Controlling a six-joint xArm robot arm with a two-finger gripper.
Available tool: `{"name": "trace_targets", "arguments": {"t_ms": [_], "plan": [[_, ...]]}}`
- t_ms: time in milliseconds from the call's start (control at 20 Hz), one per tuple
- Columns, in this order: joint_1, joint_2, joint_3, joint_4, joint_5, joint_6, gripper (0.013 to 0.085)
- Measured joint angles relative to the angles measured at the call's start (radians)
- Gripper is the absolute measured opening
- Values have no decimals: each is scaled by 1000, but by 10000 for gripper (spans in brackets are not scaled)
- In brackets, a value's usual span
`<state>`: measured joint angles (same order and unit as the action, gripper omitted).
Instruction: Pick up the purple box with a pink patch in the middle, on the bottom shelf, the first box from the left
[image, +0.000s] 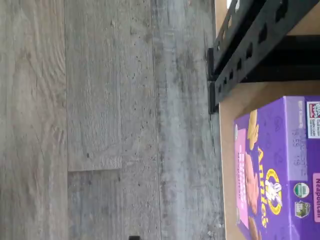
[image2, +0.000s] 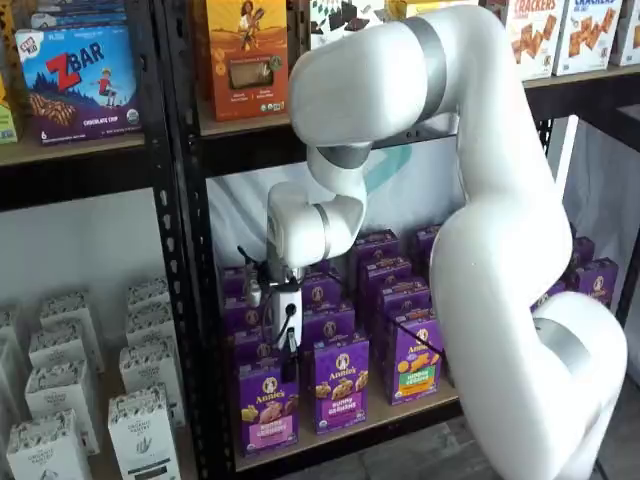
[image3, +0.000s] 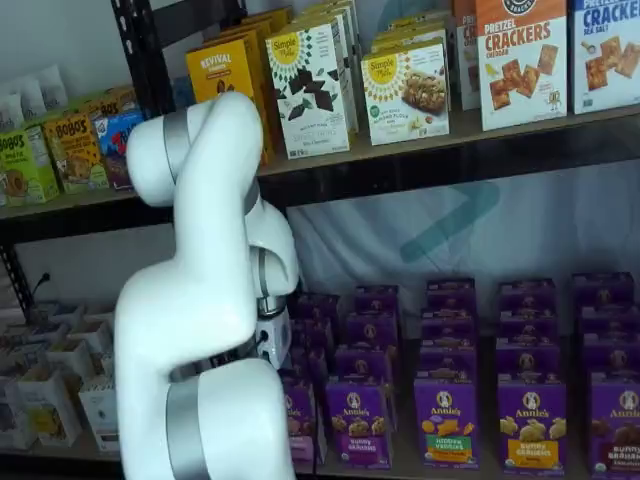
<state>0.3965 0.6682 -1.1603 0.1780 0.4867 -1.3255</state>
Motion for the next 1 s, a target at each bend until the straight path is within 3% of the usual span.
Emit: {"name": "trace_targets", "arguments": {"t_ms": [100, 200, 400, 1000], "plan": [[-2, 1, 12, 91, -43, -86, 850], [-7, 5, 13, 120, -64, -117, 850], [-14, 20, 5, 130, -85, -134, 850], [-19, 77, -50, 108, -109, -120, 850]]}}
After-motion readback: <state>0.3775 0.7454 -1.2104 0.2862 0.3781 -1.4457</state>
